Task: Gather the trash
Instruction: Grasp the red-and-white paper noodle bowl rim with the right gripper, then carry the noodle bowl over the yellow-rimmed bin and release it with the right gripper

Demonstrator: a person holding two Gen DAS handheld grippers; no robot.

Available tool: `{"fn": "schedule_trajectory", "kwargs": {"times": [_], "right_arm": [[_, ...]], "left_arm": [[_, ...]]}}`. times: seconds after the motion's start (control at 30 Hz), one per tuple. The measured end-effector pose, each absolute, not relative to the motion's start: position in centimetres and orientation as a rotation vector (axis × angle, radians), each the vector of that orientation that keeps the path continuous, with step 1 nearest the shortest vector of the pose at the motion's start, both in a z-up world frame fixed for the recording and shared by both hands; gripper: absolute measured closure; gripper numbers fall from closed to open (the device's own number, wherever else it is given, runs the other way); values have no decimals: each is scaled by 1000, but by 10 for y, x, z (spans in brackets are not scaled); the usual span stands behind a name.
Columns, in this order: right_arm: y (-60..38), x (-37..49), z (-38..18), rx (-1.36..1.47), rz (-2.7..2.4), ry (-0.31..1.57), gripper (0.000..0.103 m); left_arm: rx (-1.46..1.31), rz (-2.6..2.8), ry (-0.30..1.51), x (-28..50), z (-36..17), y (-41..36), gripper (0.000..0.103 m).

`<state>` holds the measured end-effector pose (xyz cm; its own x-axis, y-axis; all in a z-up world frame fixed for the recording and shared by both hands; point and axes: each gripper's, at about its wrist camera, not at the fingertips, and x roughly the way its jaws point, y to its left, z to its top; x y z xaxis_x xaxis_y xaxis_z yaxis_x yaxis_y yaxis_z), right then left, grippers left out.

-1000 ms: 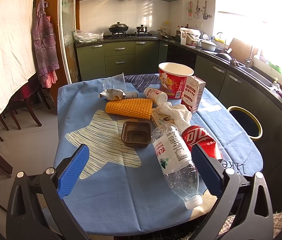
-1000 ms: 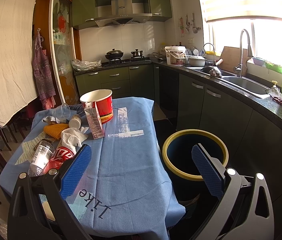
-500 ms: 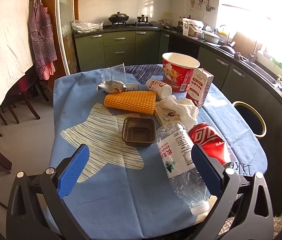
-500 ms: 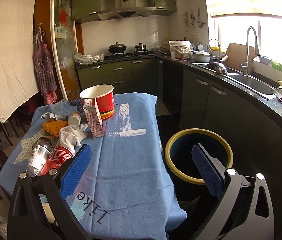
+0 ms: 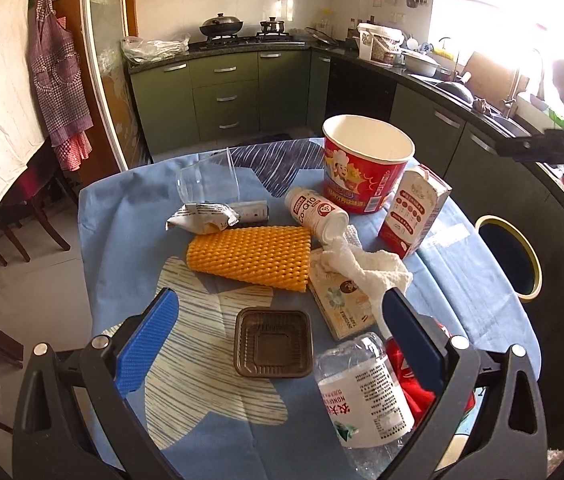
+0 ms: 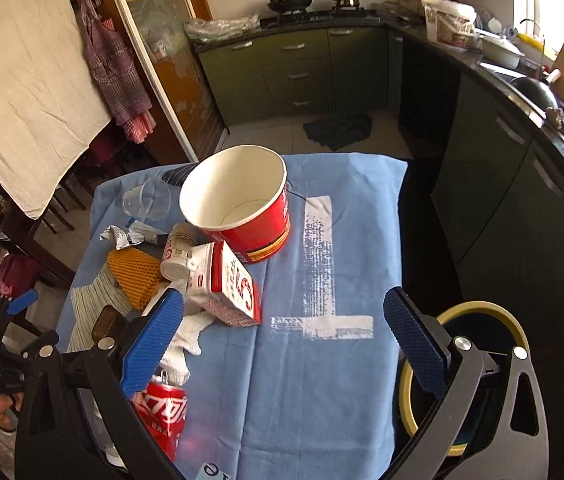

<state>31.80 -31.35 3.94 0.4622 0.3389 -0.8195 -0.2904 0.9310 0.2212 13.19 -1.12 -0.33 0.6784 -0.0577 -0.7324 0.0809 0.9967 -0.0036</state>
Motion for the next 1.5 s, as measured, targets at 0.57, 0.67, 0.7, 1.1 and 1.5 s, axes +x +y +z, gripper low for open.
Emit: {"fn": "schedule_trajectory", "kwargs": {"times": [0.57,0.67,0.7,1.1,1.5], "right_arm": [[-248,480,-29,36,230,1326,64],[-243,485,-36,8,210,1341,64],[-241,483,-37,-2,201,1343,66],[-241,486,-31,16,196,1305,98],[-349,443,42,179,164,1171,98]], "left_arm": [[6,-88,855,164,-20,22,6],[10,-88,855,164,-22,24,6],[8,-89,855,164,-23,25,6],[7,-95,862,160,-28,28,6],[22,-91,838,166,-16,19,6]]}}
